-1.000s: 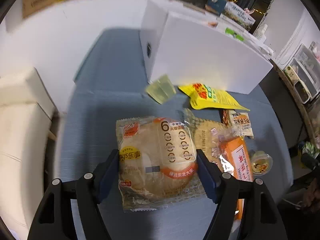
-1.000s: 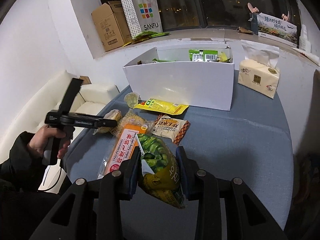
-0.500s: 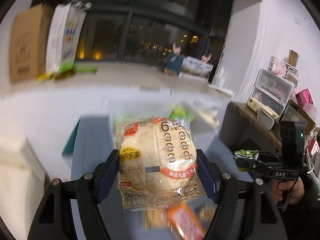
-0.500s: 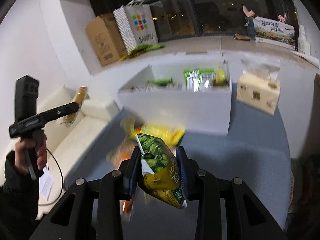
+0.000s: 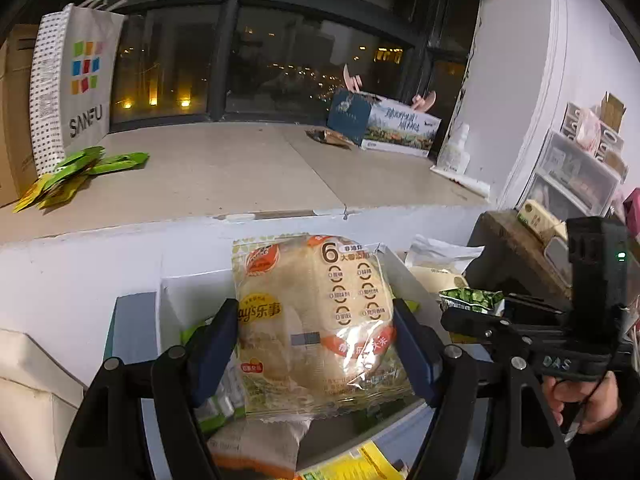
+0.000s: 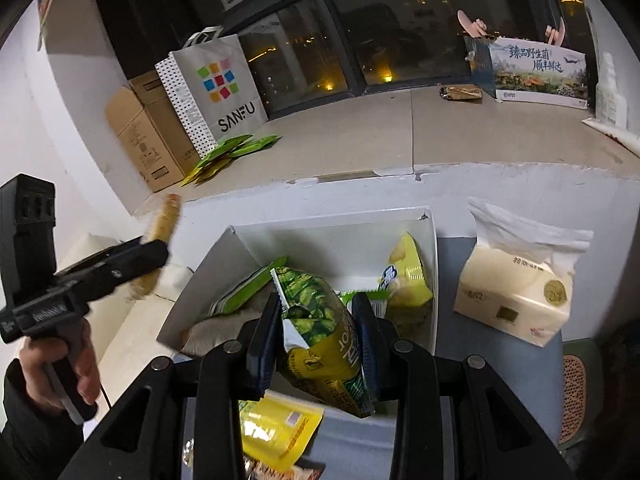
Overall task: Organize snacks
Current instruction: 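Carry both packs over the white box and open both tools to drop them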
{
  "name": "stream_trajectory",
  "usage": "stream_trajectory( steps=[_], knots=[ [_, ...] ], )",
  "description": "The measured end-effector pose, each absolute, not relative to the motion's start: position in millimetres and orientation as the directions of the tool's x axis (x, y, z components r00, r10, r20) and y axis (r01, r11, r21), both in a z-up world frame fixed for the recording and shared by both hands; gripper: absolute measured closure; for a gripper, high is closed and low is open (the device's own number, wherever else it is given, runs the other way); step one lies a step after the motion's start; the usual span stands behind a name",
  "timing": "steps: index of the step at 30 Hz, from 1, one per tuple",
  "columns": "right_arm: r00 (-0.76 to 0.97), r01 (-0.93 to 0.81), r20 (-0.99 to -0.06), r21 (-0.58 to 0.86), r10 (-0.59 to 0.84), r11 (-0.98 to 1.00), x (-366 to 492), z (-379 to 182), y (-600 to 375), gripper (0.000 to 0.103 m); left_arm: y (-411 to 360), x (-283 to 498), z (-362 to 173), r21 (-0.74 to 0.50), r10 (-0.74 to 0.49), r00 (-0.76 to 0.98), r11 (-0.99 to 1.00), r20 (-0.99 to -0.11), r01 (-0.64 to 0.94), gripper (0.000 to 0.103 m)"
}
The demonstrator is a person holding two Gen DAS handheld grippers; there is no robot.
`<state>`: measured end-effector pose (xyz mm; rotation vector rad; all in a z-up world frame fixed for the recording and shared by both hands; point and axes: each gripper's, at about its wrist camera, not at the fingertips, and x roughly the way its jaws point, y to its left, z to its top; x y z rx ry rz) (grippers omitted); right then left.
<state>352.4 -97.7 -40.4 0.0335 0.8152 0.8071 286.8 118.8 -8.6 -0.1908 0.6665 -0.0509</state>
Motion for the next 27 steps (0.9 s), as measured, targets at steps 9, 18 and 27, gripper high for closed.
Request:
stream_trajectory(
  steps=[9, 18, 27],
  knots=[
    [0.405, -0.590, -0.662, 0.337, 0.630, 0.734, 360, -53, -106, 0.000, 131, 292, -30, -0.165, -0.027, 0.747, 0.980, -0.664, -0.111, 0.000],
    [0.427, -0.611, -0.634, 0.324, 0.645, 0.722, 341, -38, -120, 0.000, 130, 253, -9, -0.130, -0.001, 0.778, 0.986, -0.628, -0.104, 0.000],
    [0.428, -0.706, -0.590, 0.255, 0.684, 0.661, 258, -30, -142, 0.000, 106, 155, 10, -0.077, 0.020, 0.826, 0.994, -0.563, -0.076, 0.000]
  ],
)
